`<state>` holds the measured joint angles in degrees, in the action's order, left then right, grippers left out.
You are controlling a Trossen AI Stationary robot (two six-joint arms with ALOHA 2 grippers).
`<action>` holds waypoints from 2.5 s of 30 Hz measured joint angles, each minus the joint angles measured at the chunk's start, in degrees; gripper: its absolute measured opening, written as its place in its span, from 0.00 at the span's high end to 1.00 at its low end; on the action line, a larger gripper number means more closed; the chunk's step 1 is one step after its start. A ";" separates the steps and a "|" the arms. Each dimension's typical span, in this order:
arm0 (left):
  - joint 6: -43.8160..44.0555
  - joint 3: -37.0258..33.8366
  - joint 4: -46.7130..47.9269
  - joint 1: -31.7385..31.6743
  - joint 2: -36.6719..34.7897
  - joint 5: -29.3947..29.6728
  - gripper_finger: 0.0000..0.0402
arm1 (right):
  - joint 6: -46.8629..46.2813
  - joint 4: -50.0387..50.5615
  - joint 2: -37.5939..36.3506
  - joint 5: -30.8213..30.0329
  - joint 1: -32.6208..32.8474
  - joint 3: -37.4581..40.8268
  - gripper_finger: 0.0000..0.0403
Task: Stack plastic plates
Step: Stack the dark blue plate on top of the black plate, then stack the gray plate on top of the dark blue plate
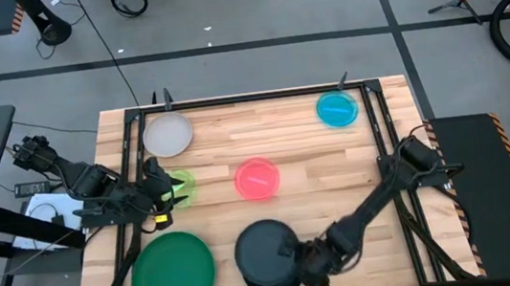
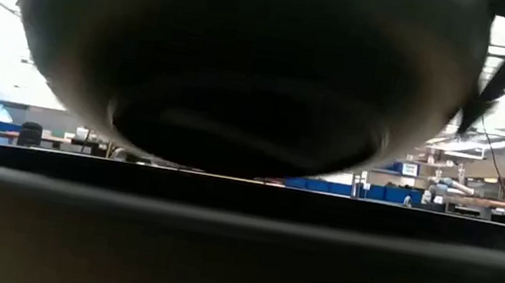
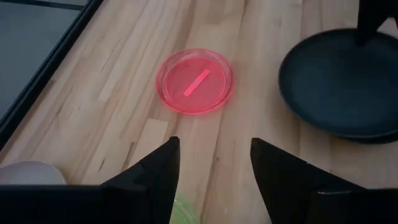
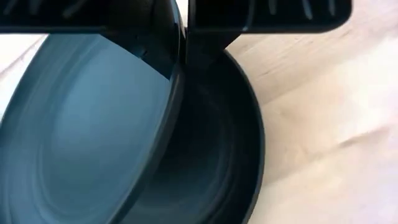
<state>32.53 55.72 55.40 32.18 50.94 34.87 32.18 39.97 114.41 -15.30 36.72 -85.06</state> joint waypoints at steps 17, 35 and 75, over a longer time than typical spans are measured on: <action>12.05 0.00 3.17 -3.58 0.00 7.06 0.38 | 2.32 -4.03 3.51 -5.46 7.42 0.00 0.92; 11.84 0.00 2.89 -5.05 1.97 9.04 0.35 | -10.25 0.75 3.49 -15.33 7.78 -0.02 0.54; -13.63 -21.56 -33.94 -66.23 34.54 -14.60 0.48 | -63.64 31.59 -9.64 -21.34 8.43 -0.02 0.49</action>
<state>18.91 34.17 21.46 -34.05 85.48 20.28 -31.46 71.56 104.77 -36.64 45.16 -85.08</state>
